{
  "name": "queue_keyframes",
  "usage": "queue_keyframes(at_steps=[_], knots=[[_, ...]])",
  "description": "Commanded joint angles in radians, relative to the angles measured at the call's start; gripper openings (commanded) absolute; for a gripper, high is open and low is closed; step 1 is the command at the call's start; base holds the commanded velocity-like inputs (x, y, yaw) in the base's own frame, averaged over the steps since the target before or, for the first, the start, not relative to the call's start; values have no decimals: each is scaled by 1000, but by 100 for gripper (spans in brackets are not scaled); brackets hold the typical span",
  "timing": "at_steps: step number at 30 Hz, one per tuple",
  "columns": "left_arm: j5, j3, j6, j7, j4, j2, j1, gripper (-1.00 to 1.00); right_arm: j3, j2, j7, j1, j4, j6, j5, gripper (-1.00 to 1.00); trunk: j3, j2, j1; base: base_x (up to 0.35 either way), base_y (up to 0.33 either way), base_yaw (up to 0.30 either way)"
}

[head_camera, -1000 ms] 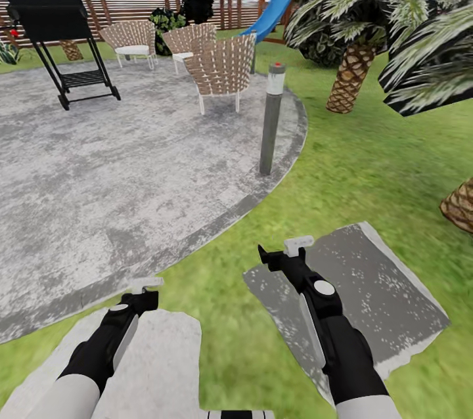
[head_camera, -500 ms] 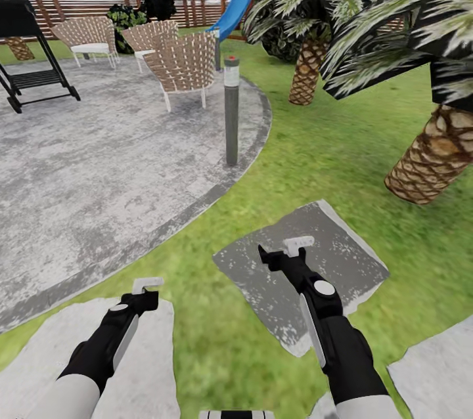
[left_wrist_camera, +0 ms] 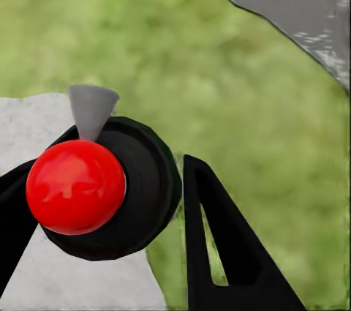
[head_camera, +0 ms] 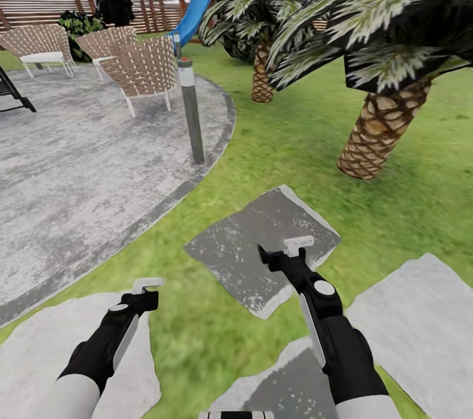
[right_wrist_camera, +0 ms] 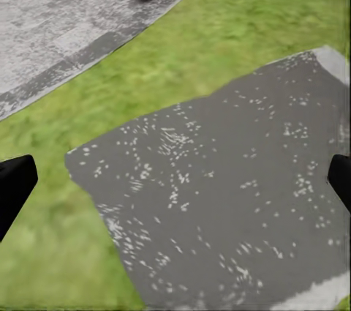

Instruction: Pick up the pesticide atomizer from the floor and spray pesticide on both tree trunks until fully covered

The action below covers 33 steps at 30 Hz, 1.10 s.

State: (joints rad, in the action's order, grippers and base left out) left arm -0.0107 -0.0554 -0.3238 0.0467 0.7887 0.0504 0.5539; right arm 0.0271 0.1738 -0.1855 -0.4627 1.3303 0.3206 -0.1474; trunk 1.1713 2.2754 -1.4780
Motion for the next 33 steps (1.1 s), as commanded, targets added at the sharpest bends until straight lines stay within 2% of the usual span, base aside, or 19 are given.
queue_keyframes(at_steps=[1, 9, 33], knots=[[-1, 0, -6, 2, 2, 0, 0, -100, -1, 1, -6, -1, 1, 5, -11, 100, 0, 0, 1, -311, -103, -297], [-1, 0, -6, 2, 1, 0, 0, -100, -1, 1, -6, -1, 1, 5, -11, 100, -6, 0, 1, -228, -73, -296], [0, 0, -5, 2, 1, 0, 0, -100, -1, 1, -6, -1, 3, 5, -11, 100, -25, 0, 1, -7, -1, -289]])
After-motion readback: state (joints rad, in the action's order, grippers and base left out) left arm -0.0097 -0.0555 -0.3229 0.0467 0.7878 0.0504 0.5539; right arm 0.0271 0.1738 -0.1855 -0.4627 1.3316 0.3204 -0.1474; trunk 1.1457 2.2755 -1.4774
